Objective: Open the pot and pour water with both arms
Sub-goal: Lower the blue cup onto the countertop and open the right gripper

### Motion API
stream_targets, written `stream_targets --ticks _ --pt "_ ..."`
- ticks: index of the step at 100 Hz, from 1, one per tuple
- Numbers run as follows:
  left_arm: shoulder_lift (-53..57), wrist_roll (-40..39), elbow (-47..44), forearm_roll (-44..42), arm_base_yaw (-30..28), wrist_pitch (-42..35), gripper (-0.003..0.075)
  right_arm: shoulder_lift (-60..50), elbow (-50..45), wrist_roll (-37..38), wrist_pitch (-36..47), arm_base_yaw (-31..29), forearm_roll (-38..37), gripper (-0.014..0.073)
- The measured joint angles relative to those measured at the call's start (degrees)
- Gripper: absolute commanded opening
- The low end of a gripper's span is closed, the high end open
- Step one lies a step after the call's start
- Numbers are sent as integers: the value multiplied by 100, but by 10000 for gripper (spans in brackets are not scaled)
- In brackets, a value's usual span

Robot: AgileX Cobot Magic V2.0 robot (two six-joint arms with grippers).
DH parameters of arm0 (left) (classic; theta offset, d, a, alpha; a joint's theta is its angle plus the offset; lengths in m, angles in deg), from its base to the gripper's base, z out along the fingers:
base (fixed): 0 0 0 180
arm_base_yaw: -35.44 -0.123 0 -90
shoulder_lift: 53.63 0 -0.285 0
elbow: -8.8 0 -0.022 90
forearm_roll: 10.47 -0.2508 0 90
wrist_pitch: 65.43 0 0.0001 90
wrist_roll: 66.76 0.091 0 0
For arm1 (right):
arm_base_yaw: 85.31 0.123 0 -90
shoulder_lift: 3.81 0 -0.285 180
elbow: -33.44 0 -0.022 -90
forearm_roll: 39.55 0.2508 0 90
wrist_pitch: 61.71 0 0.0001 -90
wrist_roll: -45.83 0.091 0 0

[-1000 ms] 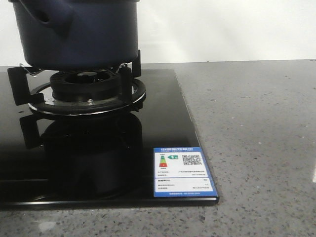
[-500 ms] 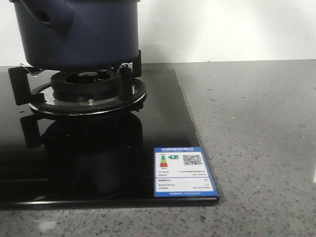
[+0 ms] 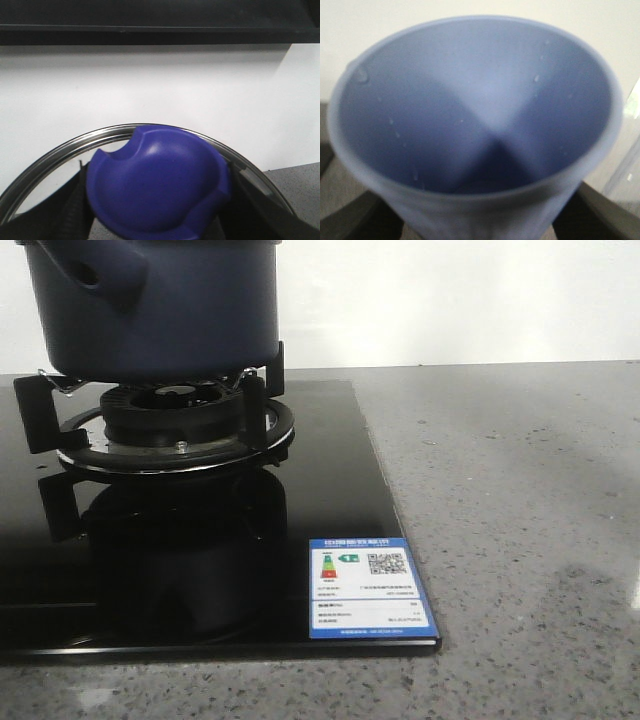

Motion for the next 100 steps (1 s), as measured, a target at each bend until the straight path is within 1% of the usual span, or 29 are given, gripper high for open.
stream_targets --ticks 10,19,32,46,59,74,94,100 --pt "0 0 0 0 0 11 306 0 -575 73 612 -353 -35 300" --pt "0 0 0 0 0 11 306 38 -885 88 1275 -738 -76 300" --pt "0 0 0 0 0 11 306 273 -995 110 2134 -1298 -150 300" --pt "0 0 0 0 0 11 306 705 -1020 110 2823 -1671 -200 300" --pt "0 0 0 0 0 11 306 1153 -1020 50 3153 -1751 -233 300" --pt "0 0 0 0 0 11 306 1610 -1020 -230 3466 -1760 -257 300" --pt "0 0 0 0 0 11 306 1765 -988 -346 3725 -1786 -245 301" --pt "0 0 0 0 0 11 306 1779 -985 -368 3749 -1786 -245 318"
